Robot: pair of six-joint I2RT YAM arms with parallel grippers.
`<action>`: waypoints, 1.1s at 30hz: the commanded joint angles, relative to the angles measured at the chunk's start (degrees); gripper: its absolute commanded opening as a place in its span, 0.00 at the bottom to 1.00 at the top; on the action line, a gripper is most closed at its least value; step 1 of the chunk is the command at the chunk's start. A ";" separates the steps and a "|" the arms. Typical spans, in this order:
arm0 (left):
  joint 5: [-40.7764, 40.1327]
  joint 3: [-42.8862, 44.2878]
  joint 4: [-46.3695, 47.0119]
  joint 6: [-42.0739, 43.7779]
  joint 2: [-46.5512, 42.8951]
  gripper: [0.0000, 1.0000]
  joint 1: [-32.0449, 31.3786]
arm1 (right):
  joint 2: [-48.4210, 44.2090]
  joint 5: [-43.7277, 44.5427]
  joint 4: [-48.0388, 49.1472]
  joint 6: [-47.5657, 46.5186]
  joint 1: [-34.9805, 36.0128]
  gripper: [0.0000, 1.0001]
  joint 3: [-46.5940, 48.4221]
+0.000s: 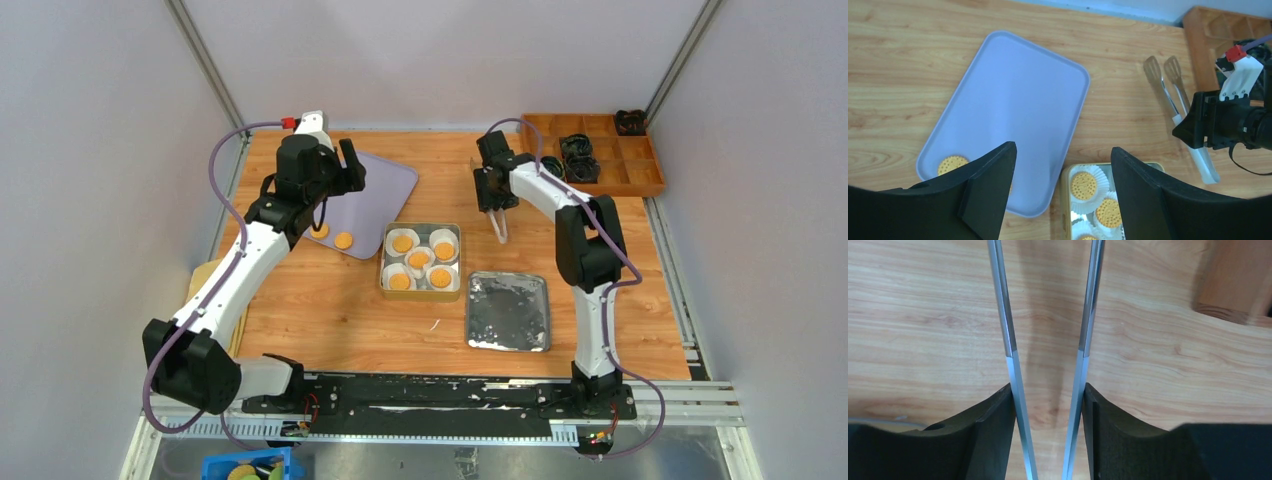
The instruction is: Pack the cookies
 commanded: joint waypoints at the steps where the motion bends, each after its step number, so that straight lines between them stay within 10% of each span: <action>1: 0.27 -0.80 4.30 1.49 -2.14 0.75 -1.00 | -10.42 0.64 -0.16 0.53 -0.73 0.54 -1.60; 19: -0.52 -0.74 3.86 1.59 -2.48 0.76 -1.66 | -6.71 1.31 -2.34 0.75 -0.74 0.50 -2.65; 33: -1.14 -1.47 4.28 1.48 -2.11 0.76 -10.31 | -41.98 3.72 -6.85 11.70 1.40 0.50 -39.53</action>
